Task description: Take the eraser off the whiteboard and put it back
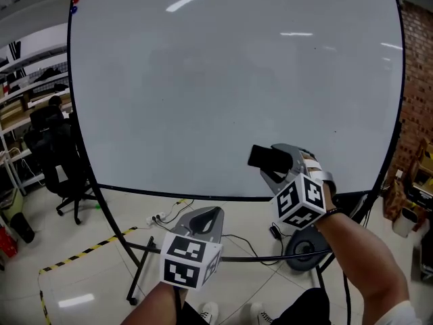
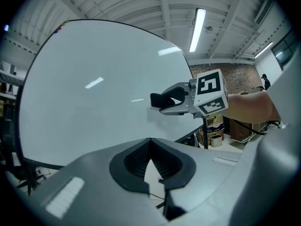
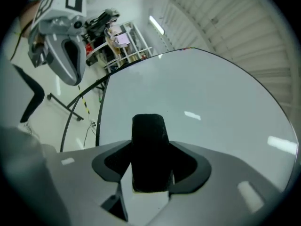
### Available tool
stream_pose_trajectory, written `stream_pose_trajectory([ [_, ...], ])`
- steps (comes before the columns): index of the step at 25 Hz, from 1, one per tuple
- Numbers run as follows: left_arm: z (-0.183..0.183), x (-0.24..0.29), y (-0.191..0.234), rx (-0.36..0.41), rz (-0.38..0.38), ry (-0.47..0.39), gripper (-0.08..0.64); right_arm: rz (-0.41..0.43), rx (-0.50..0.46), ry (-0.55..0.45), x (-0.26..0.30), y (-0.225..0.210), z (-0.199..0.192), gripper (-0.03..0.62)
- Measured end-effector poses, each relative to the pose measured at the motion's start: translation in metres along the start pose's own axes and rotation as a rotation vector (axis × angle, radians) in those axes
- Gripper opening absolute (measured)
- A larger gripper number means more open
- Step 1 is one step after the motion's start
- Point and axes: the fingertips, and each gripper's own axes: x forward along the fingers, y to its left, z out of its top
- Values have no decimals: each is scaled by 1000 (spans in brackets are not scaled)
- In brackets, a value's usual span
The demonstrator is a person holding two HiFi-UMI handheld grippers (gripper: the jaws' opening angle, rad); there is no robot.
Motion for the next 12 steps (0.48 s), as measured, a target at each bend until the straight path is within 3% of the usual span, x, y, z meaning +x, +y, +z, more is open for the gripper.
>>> stream_pose_trajectory([
  [12, 7, -1, -7, 13, -1, -14, 17, 68, 567, -185, -48, -14, -2, 239],
])
